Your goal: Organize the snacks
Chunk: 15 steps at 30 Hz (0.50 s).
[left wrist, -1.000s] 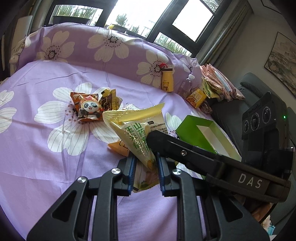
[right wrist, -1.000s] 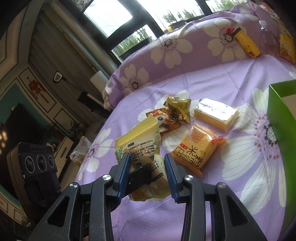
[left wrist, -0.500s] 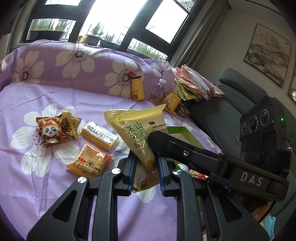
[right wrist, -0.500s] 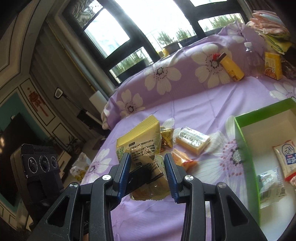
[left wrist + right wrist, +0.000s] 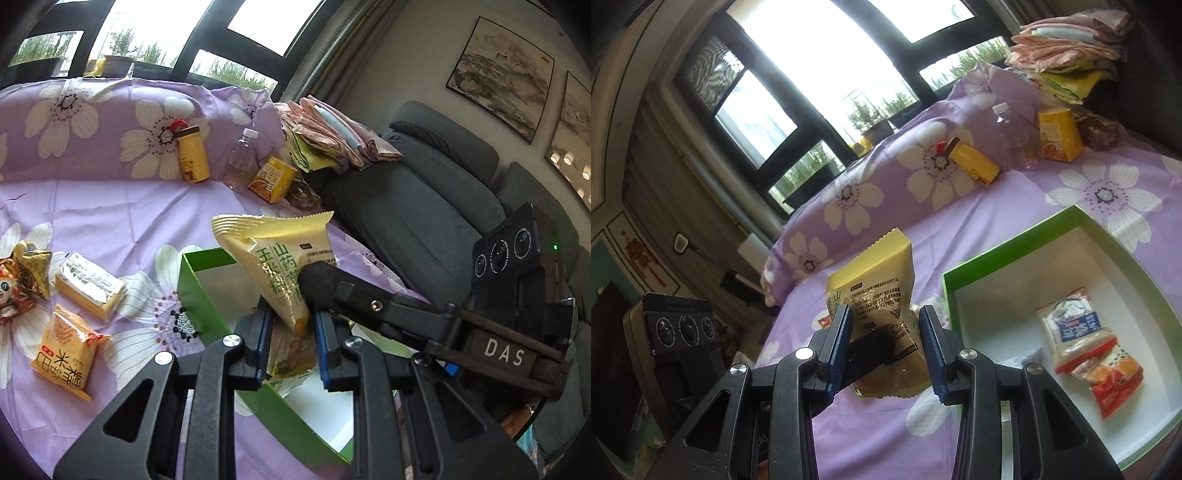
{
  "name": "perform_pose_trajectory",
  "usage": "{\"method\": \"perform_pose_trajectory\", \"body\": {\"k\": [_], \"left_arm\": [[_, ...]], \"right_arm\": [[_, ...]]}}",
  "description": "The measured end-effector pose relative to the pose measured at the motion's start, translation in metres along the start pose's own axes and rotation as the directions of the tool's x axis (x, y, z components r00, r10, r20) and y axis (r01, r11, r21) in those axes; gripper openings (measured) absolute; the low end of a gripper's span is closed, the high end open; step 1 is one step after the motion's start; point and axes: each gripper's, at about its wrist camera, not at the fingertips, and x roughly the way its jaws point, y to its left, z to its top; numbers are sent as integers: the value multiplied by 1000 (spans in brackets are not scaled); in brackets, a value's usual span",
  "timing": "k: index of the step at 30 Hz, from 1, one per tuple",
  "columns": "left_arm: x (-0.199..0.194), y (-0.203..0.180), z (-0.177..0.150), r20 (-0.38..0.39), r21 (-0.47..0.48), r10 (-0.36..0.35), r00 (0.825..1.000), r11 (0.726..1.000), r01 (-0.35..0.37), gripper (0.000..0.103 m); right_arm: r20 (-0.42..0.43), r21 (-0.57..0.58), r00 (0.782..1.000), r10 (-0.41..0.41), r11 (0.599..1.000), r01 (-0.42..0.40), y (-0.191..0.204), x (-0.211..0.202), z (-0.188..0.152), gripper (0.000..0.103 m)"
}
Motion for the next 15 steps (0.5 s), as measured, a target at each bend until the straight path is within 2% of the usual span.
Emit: {"method": "perform_pose_trajectory", "body": {"k": [4, 7, 15], "left_arm": [[20, -9, 4, -33, 10, -20, 999, 1000, 20, 20], [33, -9, 6, -59, -1, -24, 998, 1000, 24, 20], [68, 1, 5, -149, -46, 13, 989, 999, -20, 20]], "right_arm": [[19, 24, 999, -46, 999, 46, -15, -7, 6, 40], [17, 56, 999, -51, 997, 50, -27, -7, 9, 40], [-50, 165, 998, -45, 985, 52, -65, 11, 13, 40]]}}
